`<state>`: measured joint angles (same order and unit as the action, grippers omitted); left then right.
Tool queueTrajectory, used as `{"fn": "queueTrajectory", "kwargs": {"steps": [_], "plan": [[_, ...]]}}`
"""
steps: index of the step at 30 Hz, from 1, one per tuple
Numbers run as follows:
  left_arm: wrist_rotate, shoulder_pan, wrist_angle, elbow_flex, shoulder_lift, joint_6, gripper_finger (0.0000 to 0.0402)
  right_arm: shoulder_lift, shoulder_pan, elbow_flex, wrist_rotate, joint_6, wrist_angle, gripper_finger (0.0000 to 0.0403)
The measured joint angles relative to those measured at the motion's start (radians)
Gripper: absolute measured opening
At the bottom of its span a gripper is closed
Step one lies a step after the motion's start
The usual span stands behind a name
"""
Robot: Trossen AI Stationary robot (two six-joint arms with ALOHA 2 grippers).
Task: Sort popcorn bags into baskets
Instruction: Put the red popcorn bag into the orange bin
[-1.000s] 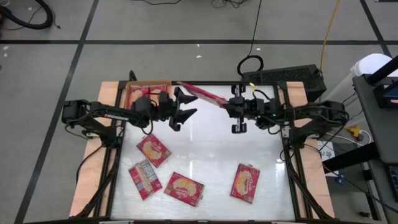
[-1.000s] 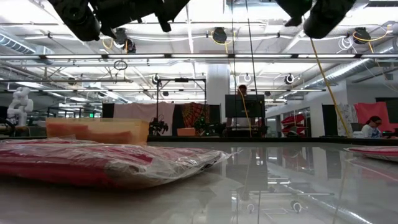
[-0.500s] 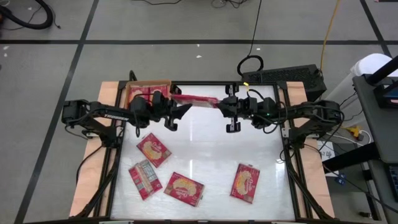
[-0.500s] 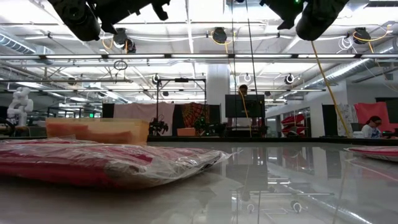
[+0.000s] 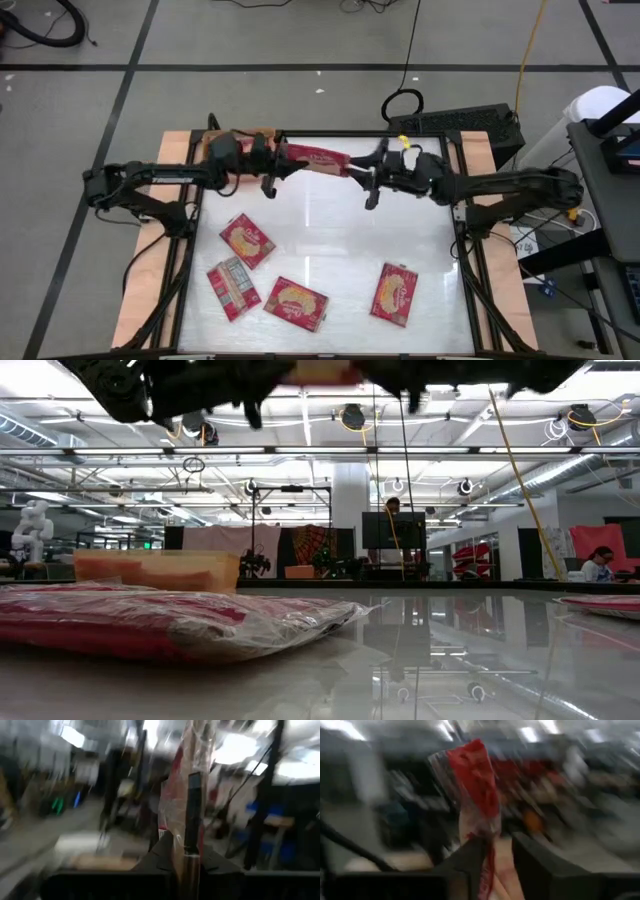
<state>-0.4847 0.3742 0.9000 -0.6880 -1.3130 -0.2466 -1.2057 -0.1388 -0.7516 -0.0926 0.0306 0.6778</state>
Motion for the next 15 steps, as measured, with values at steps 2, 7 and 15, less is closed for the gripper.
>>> {"fn": "queueTrajectory", "kwargs": {"steps": [2,7,15], "plan": [[0.010,0.024,-0.174,0.000,0.038,0.056,0.0017,0.052,0.018,0.002,-0.121,-0.004,-0.173,0.0125],[0.129,0.045,-0.479,0.002,0.064,0.137,0.0029,0.133,0.028,0.001,-0.252,0.066,-0.373,0.0178],[0.203,0.005,-0.625,0.002,0.035,0.161,0.0020,0.004,0.028,0.001,-0.215,0.078,-0.361,0.0223]]}}
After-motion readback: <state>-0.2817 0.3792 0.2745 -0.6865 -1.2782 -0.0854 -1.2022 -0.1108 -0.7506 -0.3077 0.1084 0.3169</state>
